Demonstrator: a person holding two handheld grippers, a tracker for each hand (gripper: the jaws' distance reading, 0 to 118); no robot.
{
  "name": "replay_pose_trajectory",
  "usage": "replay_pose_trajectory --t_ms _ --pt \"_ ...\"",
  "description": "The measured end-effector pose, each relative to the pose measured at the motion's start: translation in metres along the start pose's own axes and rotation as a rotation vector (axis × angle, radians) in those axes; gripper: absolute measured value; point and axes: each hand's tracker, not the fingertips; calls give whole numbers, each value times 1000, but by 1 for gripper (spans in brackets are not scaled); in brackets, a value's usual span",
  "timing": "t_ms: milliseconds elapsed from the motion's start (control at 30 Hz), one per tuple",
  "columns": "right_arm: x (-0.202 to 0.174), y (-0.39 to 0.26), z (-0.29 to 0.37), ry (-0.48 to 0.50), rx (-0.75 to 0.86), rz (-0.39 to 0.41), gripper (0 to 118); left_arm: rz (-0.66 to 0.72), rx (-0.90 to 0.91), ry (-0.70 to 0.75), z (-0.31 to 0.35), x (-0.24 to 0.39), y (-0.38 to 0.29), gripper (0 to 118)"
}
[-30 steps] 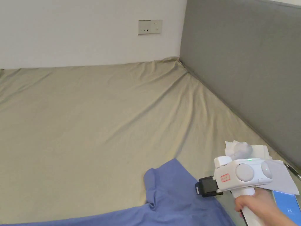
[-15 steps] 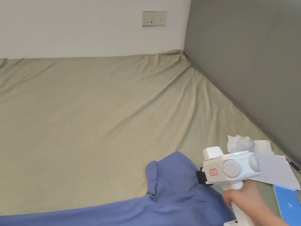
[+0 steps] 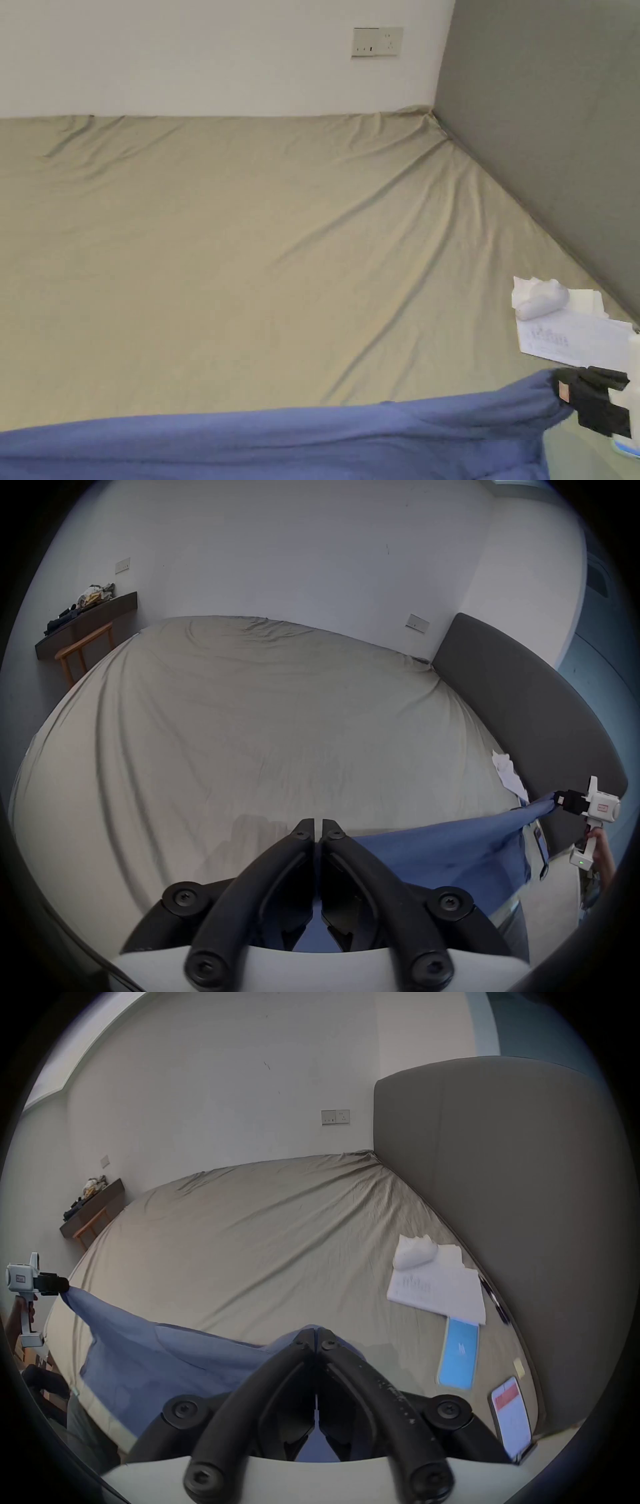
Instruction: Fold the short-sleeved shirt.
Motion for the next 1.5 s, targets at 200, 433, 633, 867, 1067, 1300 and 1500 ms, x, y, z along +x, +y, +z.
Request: replay_pose_trajectory --t_ms 200,433,633,867,1067,1300,1500 --pt "-1 -86 29 49 -191 -21 2 29 -156 -2 18 -16 -71 1" --pt "12 -159 9 10 -398 -21 2 52 -361 7 -2 -26 -134 1" --pt "14 -182 7 -41 -485 11 2 7 -462 46 -25 -28 -160 1" --pt "21 -148 46 -63 -293 -65 1 -112 -375 122 -11 -18 -147 86" --pt "-16 -40 114 77 256 -120 1 1 96 87 84 -4 -74 118" --pt "-84 37 136 215 615 -65 29 53 404 45 168 4 -40 118" --pt "-113 44 139 252 639 -69 118 -16 503 143 191 11 -39 118"
